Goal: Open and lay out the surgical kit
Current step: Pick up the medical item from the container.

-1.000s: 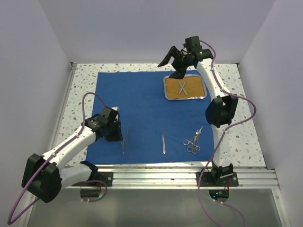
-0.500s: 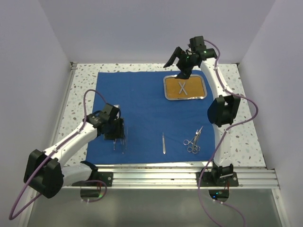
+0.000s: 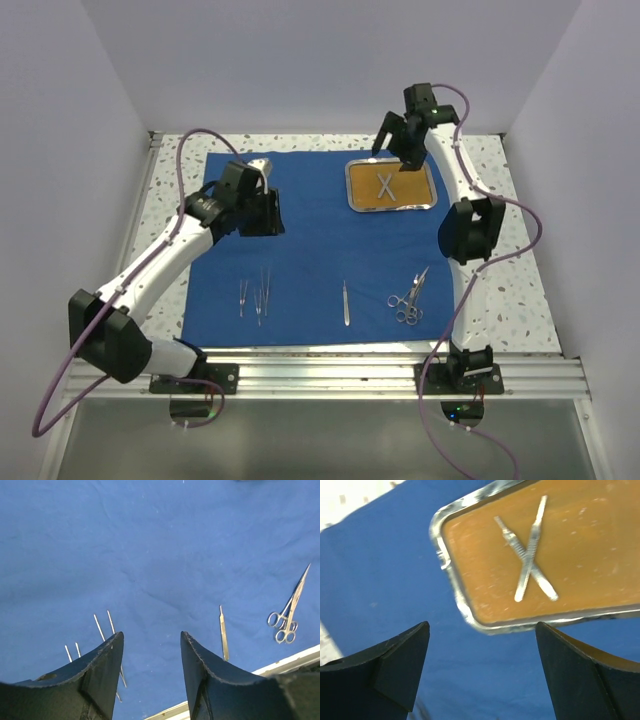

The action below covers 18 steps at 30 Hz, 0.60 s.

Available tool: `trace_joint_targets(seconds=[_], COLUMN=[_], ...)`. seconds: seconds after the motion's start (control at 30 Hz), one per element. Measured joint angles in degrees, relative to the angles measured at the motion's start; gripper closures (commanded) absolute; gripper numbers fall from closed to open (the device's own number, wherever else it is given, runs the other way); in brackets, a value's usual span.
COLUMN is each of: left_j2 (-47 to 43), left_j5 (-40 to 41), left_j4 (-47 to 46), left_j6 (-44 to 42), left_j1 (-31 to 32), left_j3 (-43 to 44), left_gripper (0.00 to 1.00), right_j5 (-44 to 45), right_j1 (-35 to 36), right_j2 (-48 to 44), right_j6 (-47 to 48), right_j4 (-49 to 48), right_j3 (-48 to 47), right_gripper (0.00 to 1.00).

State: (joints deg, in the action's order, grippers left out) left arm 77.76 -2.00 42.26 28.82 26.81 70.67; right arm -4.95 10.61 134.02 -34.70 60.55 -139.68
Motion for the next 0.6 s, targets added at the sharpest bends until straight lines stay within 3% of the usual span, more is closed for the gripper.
trace_joint_targets(seconds=[0.6], left_j2=[5.8], left_j5=[-5.5], left_j4=[0.3], left_j6=[-6.1], left_j1=[-1.2], left_j3=[0.5], left_gripper=[0.56], right_j5=[14.5], right_j1=[2.3], right_j2=[14.0], right_j6=[3.7], right_j4=[-2.6], right_j3=[-3.9], right_gripper=[0.30])
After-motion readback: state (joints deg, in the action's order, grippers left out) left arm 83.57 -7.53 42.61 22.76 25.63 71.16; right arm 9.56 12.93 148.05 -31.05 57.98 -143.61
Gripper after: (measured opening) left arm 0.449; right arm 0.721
